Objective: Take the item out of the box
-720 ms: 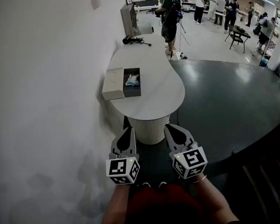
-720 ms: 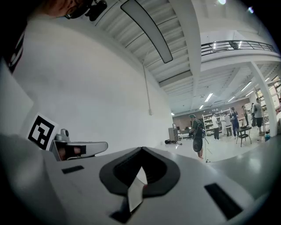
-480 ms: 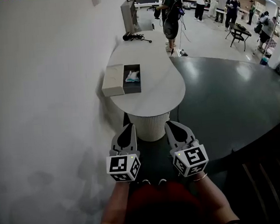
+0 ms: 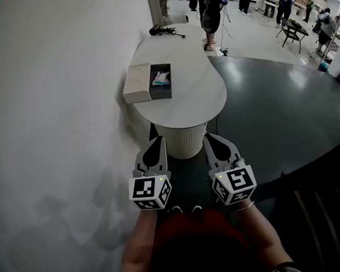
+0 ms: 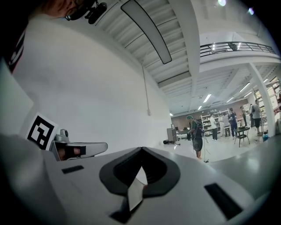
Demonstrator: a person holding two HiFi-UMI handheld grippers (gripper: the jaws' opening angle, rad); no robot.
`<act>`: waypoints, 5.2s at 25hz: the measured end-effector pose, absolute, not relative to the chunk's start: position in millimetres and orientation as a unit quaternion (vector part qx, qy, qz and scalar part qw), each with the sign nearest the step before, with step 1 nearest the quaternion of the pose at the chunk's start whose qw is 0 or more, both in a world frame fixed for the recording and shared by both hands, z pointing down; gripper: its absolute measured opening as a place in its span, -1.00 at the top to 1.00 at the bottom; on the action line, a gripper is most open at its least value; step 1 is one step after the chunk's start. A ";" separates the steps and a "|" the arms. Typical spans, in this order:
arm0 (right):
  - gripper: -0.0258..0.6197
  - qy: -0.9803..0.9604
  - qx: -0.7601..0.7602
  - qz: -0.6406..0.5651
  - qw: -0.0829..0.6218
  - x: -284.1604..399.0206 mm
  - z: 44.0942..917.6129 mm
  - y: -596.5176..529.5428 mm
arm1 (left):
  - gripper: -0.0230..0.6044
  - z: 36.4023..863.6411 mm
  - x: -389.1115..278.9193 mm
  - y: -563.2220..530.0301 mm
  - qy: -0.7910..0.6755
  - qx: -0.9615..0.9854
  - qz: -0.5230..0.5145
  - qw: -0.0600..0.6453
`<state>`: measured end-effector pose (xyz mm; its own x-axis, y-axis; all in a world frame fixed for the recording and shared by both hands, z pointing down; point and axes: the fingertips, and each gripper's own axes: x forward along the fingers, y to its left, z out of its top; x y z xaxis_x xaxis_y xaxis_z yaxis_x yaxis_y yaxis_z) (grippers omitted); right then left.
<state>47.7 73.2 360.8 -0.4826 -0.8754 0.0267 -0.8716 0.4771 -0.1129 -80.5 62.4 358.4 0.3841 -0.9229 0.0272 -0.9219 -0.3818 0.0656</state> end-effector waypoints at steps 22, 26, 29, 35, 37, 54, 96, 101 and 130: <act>0.88 0.844 -0.533 -0.051 0.020 74.7 365.7 34.2 | 0.85 369.0 -81.1 14.9 -0.567 0.823 0.006 0.034; 0.88 0.840 -0.539 -0.059 0.018 80.9 369.2 22.2 | 0.85 371.1 -79.8 0.9 -0.566 0.824 0.008 0.039; 0.88 0.837 -0.544 -0.063 0.012 82.5 375.4 9.3 | 0.85 376.3 -80.1 -14.8 -0.562 0.826 0.015 0.040; 0.88 0.836 -0.544 -0.070 0.002 75.8 382.0 -23.6 | 0.85 386.0 -85.9 -48.8 -0.561 0.826 0.020 0.048; 0.88 0.835 -0.545 -0.073 0.002 71.9 383.2 -37.2 | 0.85 386.9 -89.3 -61.5 -0.560 0.827 0.021 0.048; 0.88 0.833 -0.544 -0.098 -0.008 26.2 400.6 -160.3 | 0.85 402.0 -127.1 -188.5 -0.555 0.828 0.038 0.063; 0.88 0.815 -0.570 -0.102 -0.032 38.9 412.5 -309.9 | 0.85 444.6 -114.0 -364.2 -0.535 0.830 0.104 0.117; 0.88 0.822 -0.558 -0.112 -0.036 44.1 419.8 -334.3 | 0.71 455.6 -109.2 -381.9 -0.536 0.825 0.121 0.131; 0.88 0.846 -0.507 -0.159 -0.054 51.6 459.5 -401.7 | 0.33 528.6 -92.8 -439.3 -0.522 0.779 0.309 0.160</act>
<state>51.6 -401.7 459.5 -0.4810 -0.8394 0.2530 -0.8740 0.4363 -0.2142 -92.8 -439.3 528.6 0.2647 -0.7142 0.6480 -0.9118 -0.4041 -0.0728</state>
